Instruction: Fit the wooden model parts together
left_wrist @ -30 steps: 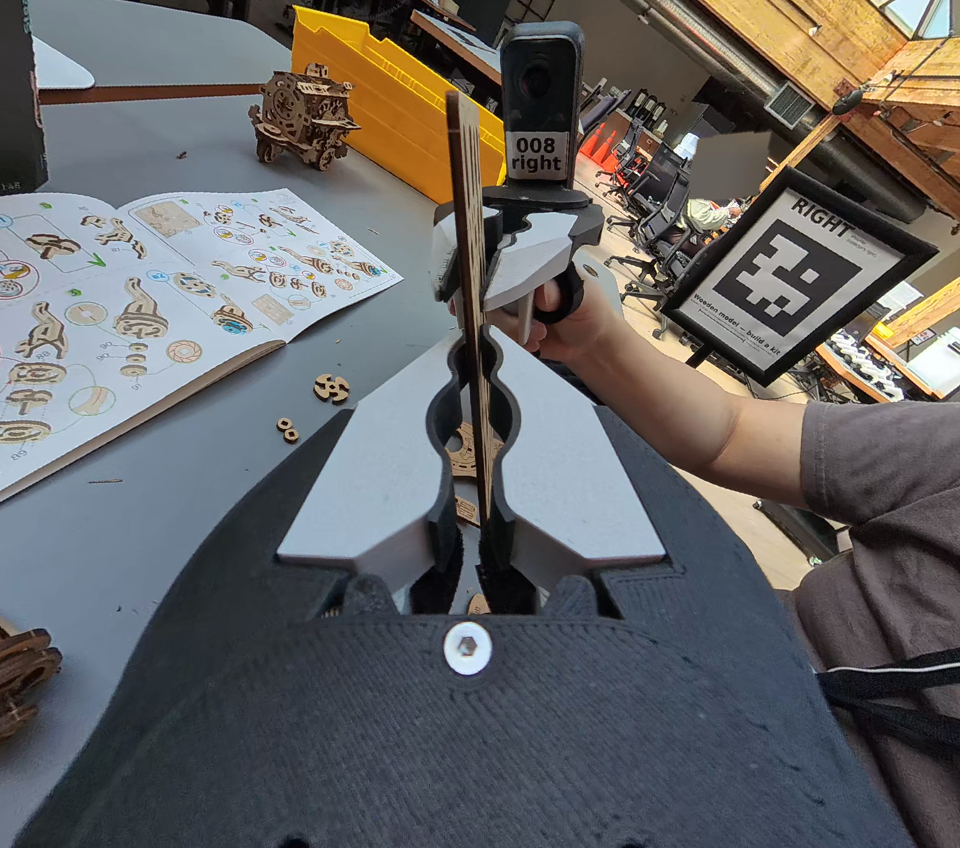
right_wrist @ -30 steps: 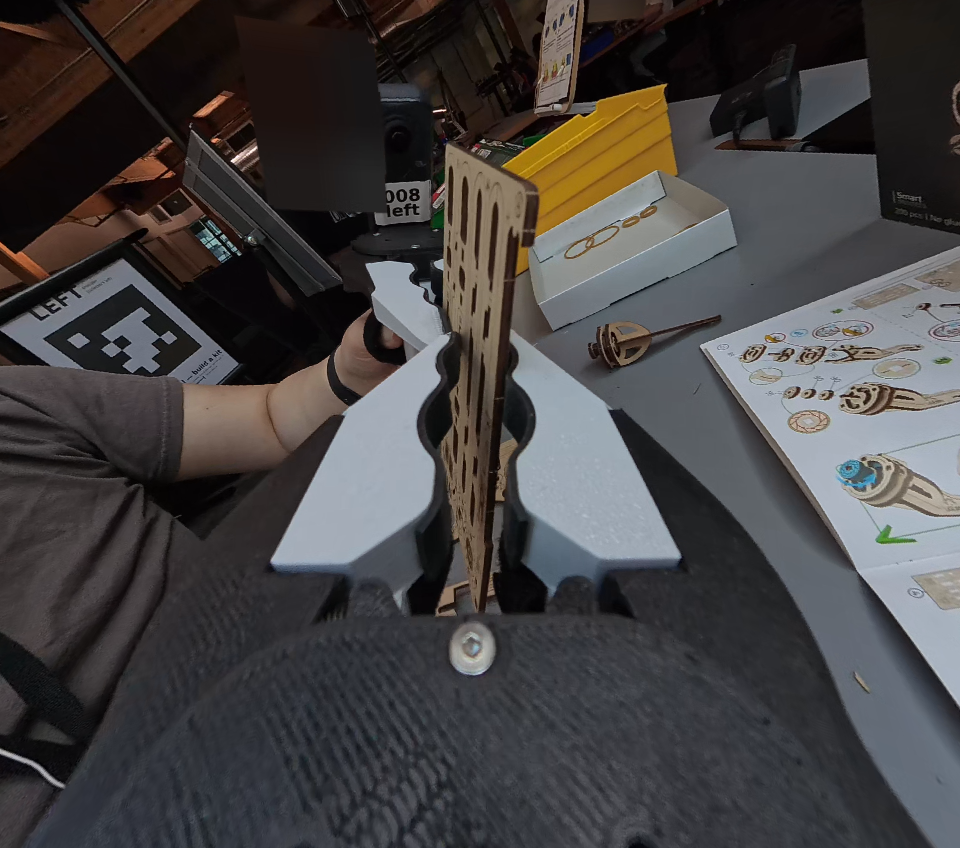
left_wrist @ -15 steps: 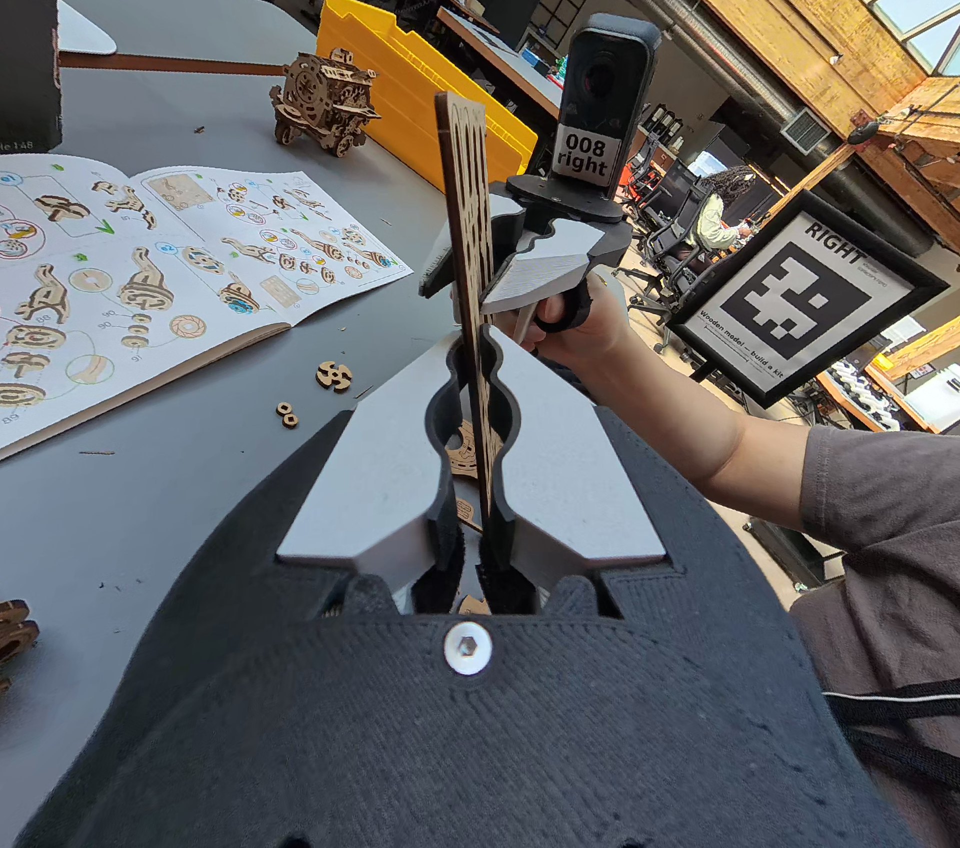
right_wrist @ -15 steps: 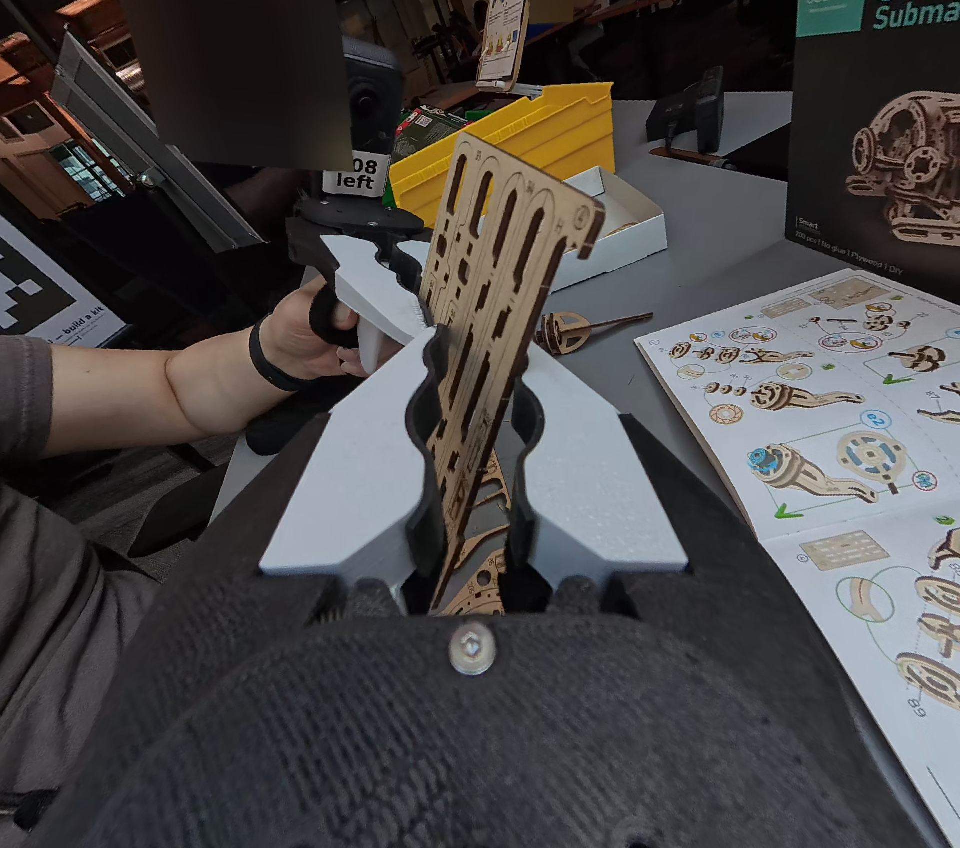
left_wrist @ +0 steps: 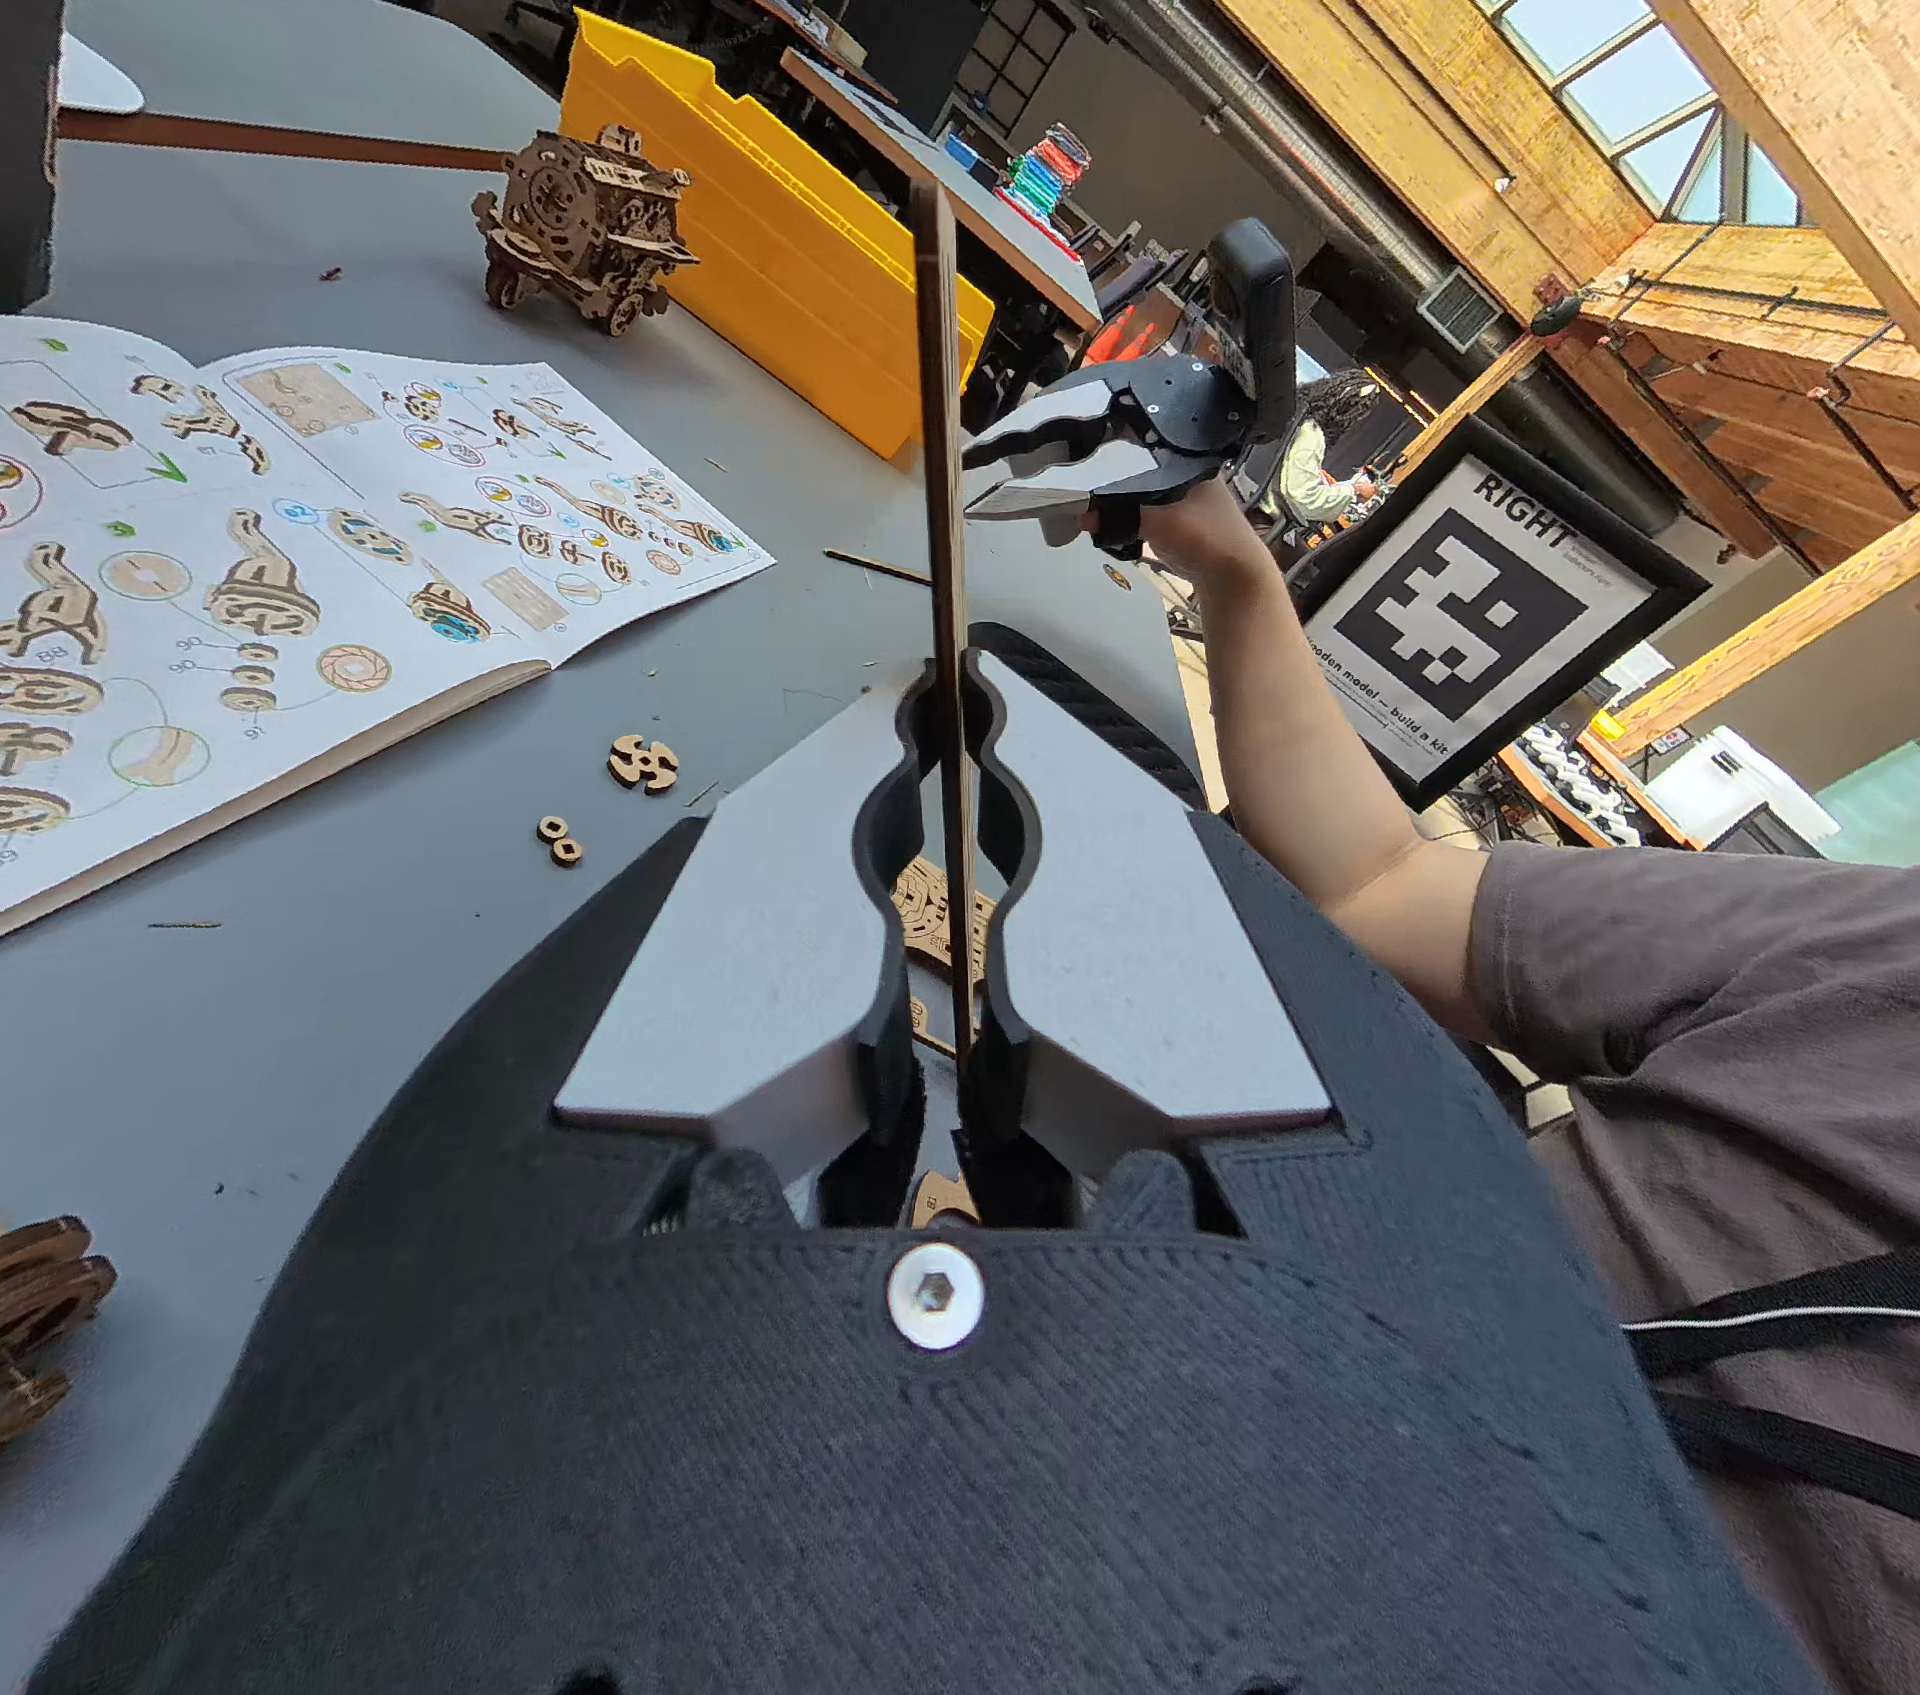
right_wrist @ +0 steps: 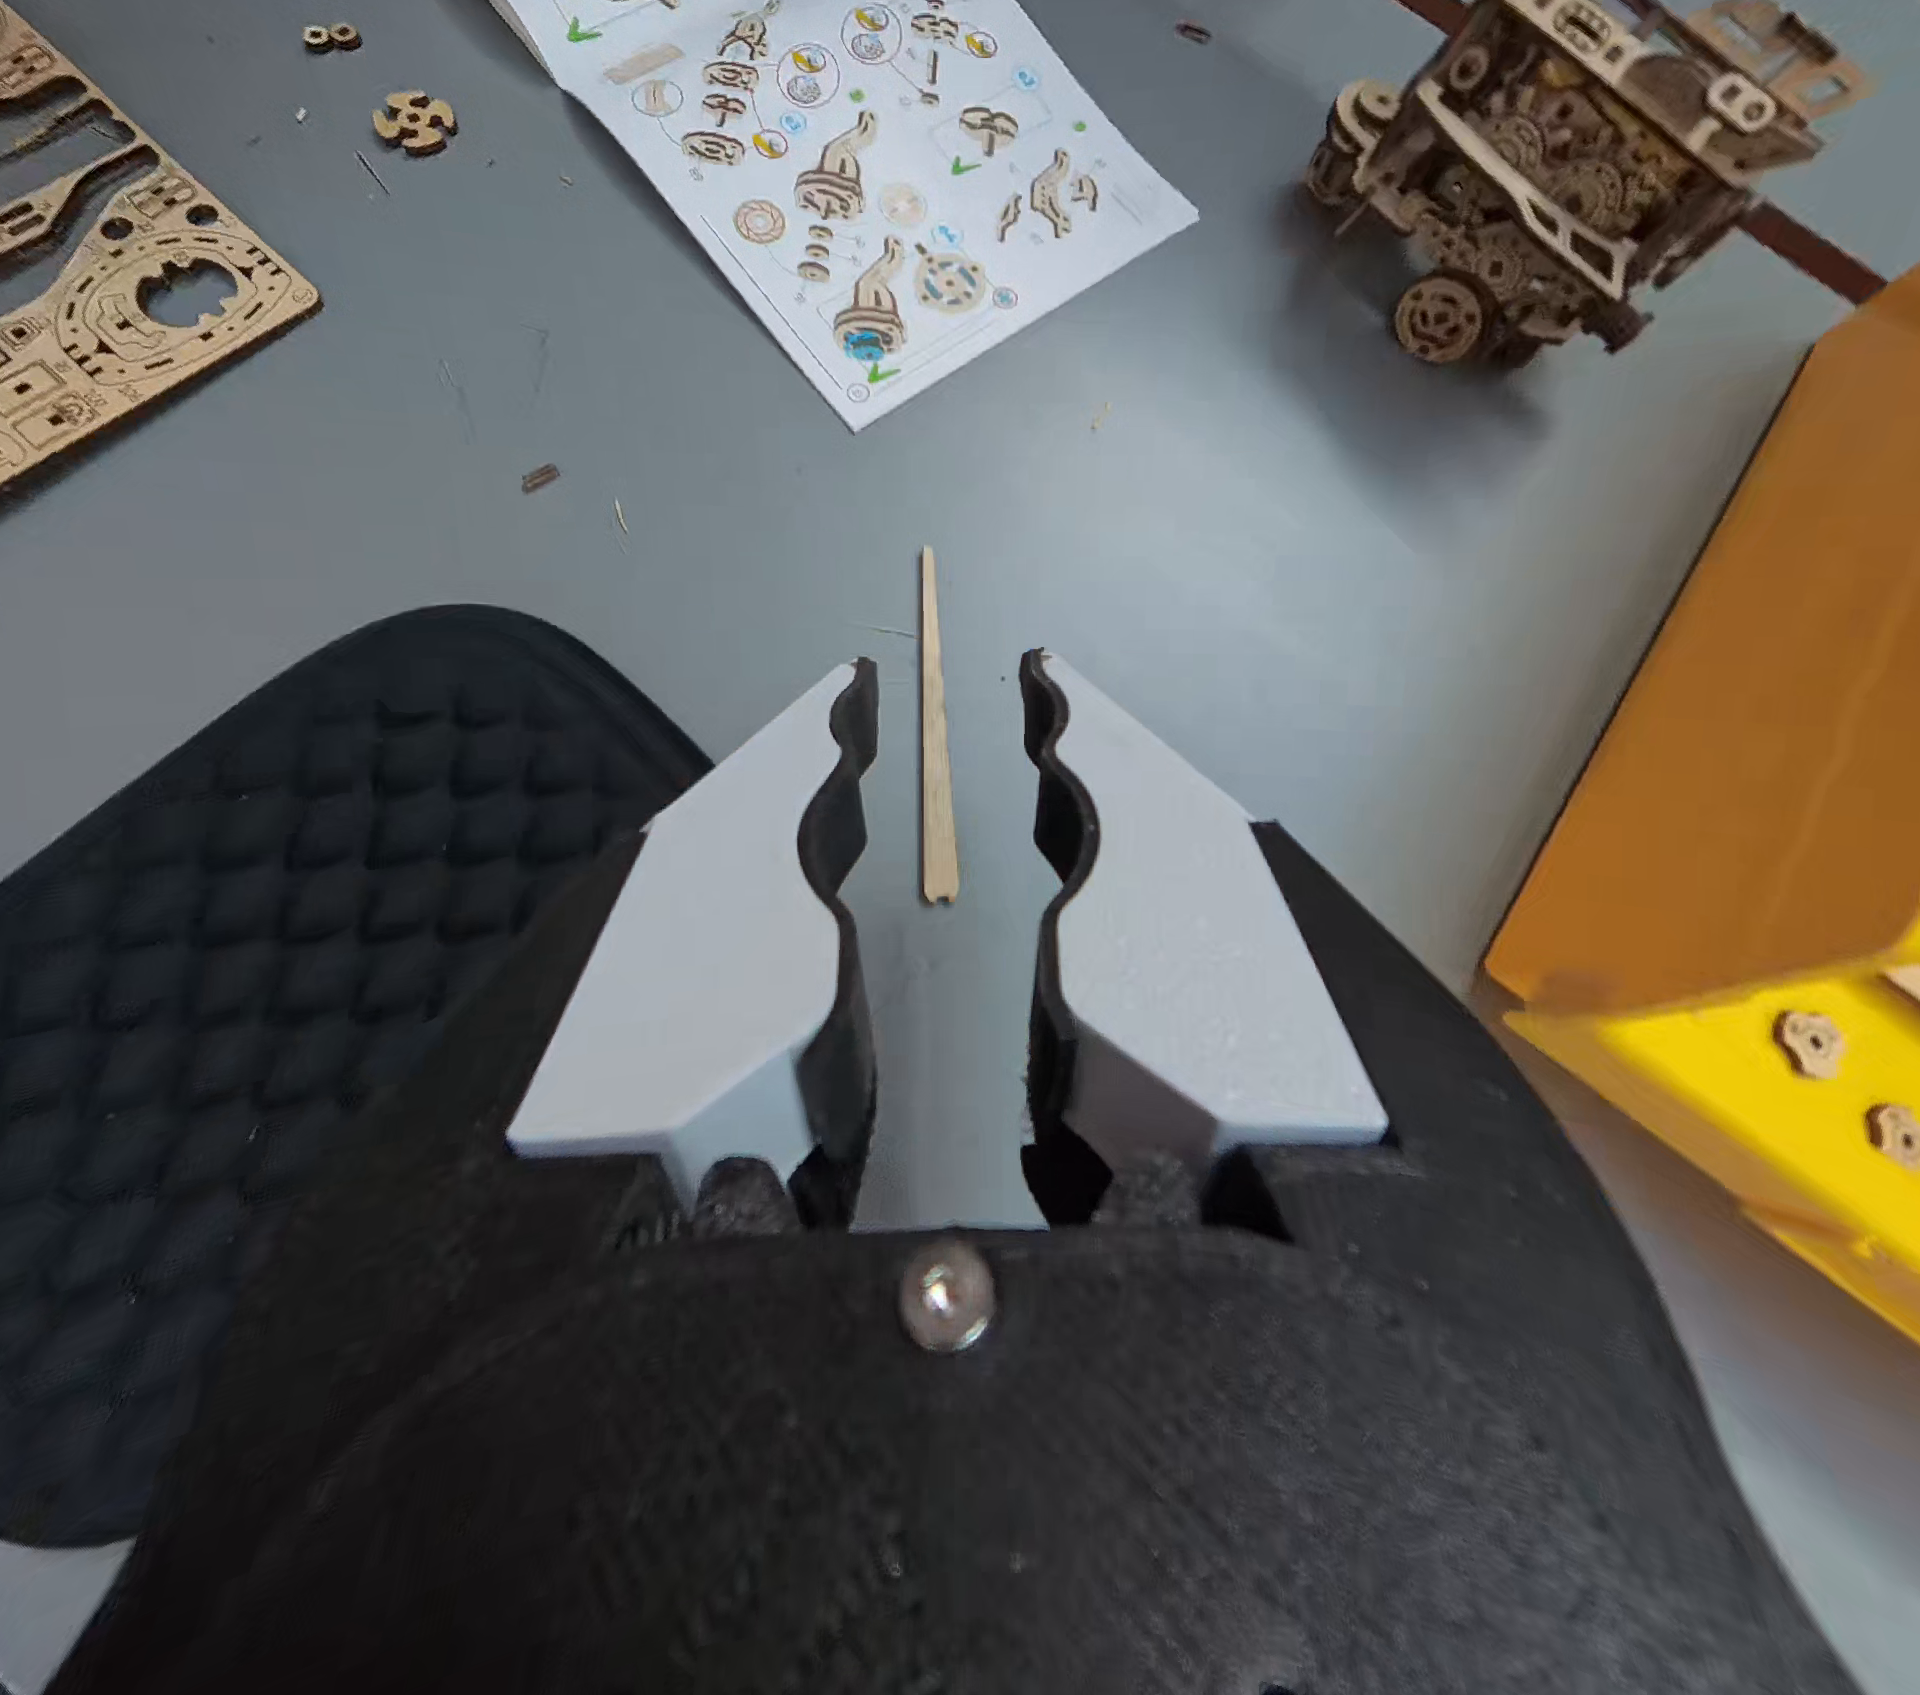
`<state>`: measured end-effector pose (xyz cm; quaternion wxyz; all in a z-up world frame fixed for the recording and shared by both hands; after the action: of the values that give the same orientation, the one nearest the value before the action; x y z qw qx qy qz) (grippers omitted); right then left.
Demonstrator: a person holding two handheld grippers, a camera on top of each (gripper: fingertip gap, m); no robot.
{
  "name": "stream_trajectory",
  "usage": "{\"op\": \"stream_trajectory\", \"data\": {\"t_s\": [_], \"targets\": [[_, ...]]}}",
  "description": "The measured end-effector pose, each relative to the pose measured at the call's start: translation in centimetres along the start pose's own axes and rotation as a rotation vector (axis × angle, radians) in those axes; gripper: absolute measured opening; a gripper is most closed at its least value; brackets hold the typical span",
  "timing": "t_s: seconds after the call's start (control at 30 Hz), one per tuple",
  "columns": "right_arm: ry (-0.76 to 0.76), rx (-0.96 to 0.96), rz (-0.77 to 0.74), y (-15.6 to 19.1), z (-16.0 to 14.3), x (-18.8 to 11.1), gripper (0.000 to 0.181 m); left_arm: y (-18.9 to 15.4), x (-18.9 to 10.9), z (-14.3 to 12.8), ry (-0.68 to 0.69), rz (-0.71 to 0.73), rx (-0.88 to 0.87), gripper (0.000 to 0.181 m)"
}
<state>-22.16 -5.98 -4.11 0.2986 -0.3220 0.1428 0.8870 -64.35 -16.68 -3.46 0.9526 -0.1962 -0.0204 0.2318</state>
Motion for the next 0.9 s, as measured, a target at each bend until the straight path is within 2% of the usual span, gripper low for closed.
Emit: {"op": "stream_trajectory", "data": {"t_s": [0.03,0.13,0.23,0.37,0.5,0.63,0.77,0.87,0.9], "targets": [[-0.014,0.059,0.015,-0.9,-1.6,-0.6,0.029,0.0,0.1,0.0,0.000,-0.009,-0.004,0.001],[-0.085,0.137,0.073,-2.0,-4.4,-1.4,0.030,-0.1,0.4,-0.2,0.006,-0.027,-0.016,0.001],[-0.059,0.092,0.082,-1.8,-4.0,-0.6,0.030,-0.1,0.9,-0.6,0.028,-0.040,-0.025,0.001],[0.217,-0.088,0.077,-1.1,-0.7,3.3,0.025,-0.2,1.1,-0.8,0.051,-0.048,-0.023,0.001],[0.415,-0.165,0.098,0.0,3.2,6.9,0.021,0.1,1.1,-1.0,0.060,-0.046,-0.034,0.001],[0.580,-0.214,0.049,0.4,4.0,9.1,0.011,0.3,0.9,-1.0,0.058,-0.042,-0.043,0.001],[0.641,-0.184,0.062,0.4,4.3,9.2,0.002,0.5,0.7,-1.0,0.053,-0.046,-0.057,0.001],[0.585,-0.252,0.036,0.6,4.4,9.0,0.002,0.8,0.7,-1.3,0.057,-0.051,-0.100,0.001],[0.518,-0.249,0.058,1.2,5.0,8.3,0.002,0.9,0.7,-1.4,0.059,-0.053,-0.129,0.001]]}}
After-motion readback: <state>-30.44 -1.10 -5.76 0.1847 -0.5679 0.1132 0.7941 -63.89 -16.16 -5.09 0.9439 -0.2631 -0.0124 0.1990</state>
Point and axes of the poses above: each gripper's, where its closed fingertips meet, x out along the fingers, z out of its top, y = z × x across the jaws, the point moved 10 cm from there along -x, back along the fingers, and after that the axes turned 13 degrees about x, right-handed, at the moved point
